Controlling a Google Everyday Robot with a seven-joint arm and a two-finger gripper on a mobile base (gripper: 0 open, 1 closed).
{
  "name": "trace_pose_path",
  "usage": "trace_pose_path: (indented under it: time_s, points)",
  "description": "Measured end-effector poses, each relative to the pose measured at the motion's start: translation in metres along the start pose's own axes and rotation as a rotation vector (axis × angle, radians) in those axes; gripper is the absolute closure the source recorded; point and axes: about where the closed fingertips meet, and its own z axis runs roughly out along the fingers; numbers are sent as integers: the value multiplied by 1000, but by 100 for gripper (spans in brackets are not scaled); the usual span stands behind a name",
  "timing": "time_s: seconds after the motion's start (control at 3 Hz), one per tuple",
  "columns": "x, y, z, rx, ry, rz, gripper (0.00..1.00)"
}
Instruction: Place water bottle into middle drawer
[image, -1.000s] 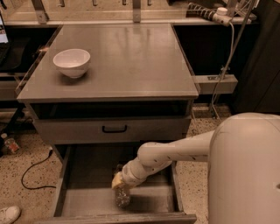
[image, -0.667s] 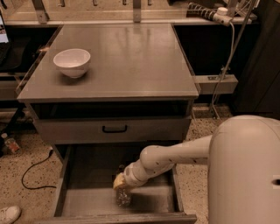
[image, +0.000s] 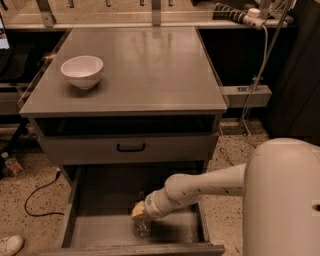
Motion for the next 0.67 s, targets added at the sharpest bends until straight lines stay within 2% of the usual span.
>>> trace_pose_path:
  time_s: [0.33, 0.67]
  points:
    - [9, -6, 2, -7, -1, 23, 100]
    - [10, -6, 2, -7, -1, 25, 84]
